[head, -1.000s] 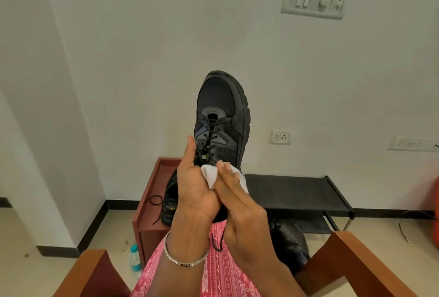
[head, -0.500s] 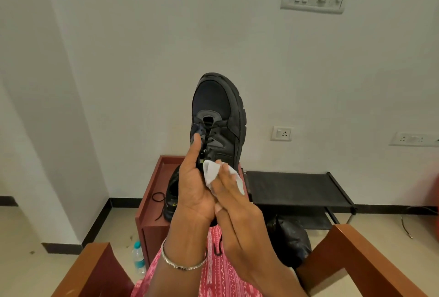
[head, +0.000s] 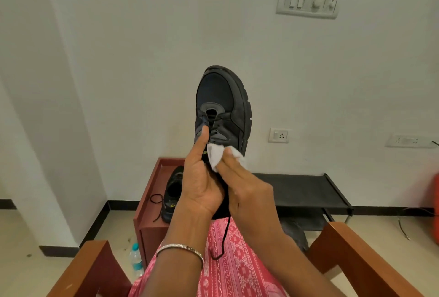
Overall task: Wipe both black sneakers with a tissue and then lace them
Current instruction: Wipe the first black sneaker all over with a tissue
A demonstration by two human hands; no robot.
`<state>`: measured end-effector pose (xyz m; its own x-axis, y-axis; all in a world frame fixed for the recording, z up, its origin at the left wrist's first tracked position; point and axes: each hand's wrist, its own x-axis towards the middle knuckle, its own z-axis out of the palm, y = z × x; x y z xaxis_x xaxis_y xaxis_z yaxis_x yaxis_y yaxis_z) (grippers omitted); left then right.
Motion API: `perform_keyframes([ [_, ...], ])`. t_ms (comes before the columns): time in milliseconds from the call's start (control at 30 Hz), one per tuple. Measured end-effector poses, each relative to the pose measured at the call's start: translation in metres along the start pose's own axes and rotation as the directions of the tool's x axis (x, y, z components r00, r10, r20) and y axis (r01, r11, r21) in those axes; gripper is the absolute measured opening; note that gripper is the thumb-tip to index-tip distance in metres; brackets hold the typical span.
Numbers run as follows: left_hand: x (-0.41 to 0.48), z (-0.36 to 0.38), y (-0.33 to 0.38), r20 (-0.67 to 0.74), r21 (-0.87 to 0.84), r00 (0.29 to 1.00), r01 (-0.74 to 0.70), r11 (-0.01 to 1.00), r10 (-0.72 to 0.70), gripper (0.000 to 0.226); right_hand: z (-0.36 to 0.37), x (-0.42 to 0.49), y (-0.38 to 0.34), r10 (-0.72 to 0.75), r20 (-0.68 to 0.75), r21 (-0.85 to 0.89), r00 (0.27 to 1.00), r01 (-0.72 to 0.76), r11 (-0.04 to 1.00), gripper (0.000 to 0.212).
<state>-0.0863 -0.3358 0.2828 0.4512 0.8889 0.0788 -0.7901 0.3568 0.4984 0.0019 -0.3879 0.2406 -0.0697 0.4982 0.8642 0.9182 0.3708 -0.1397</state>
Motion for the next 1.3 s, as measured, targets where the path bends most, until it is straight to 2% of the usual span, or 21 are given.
perform_keyframes([
  [133,0.002,-0.003,0.001,-0.033,-0.011,0.999,0.021,1.0,-0.022,0.04,-0.006,-0.004,-0.002,-0.016,-0.049,0.043,0.999,0.018,0.999,0.032],
  [233,0.0,-0.007,-0.001,-0.005,-0.077,1.0,0.018,0.997,-0.018,0.038,-0.001,0.017,0.003,-0.023,-0.1,-0.011,0.995,0.022,1.0,0.024],
  [400,-0.006,-0.011,-0.01,0.033,-0.085,0.998,0.048,0.995,-0.046,0.037,0.0,0.036,0.011,0.072,-0.199,-0.052,0.977,-0.084,0.995,0.013],
  [533,-0.002,-0.023,-0.012,-0.012,-0.019,0.999,0.034,0.999,-0.034,0.038,0.001,-0.003,-0.007,0.03,-0.121,0.032,0.992,-0.026,0.999,0.022],
  [633,-0.001,-0.031,-0.013,-0.013,-0.002,0.997,0.079,0.997,-0.079,0.042,0.004,-0.025,-0.009,-0.001,-0.062,0.07,0.998,0.006,0.998,0.025],
  [767,0.0,-0.031,-0.015,-0.012,-0.107,1.0,0.011,0.994,-0.012,0.042,0.017,0.004,0.007,0.05,-0.089,0.03,0.995,-0.047,0.998,0.018],
  [900,-0.004,-0.025,-0.017,0.032,-0.098,0.999,0.007,0.995,-0.003,0.052,0.022,0.042,0.021,0.039,-0.156,-0.041,0.987,-0.046,0.998,0.021],
  [1033,-0.003,-0.032,-0.011,-0.013,-0.108,0.999,-0.033,0.994,0.031,0.057,0.022,0.017,0.004,-0.001,-0.076,-0.032,0.997,-0.002,0.999,0.022],
  [1133,0.001,-0.04,-0.006,-0.044,-0.125,0.998,0.038,0.991,-0.044,0.058,0.018,-0.023,-0.01,0.016,-0.023,0.019,1.0,-0.015,1.0,0.028],
  [1200,0.003,-0.042,-0.006,-0.052,-0.133,0.996,0.069,0.989,-0.076,0.056,0.018,-0.03,-0.01,0.043,-0.028,0.036,0.999,-0.042,0.998,0.028],
  [1300,0.003,-0.044,-0.01,-0.055,-0.133,0.998,0.027,0.991,-0.034,0.047,0.026,-0.013,0.0,0.091,-0.049,0.028,0.995,-0.09,0.996,0.026],
])
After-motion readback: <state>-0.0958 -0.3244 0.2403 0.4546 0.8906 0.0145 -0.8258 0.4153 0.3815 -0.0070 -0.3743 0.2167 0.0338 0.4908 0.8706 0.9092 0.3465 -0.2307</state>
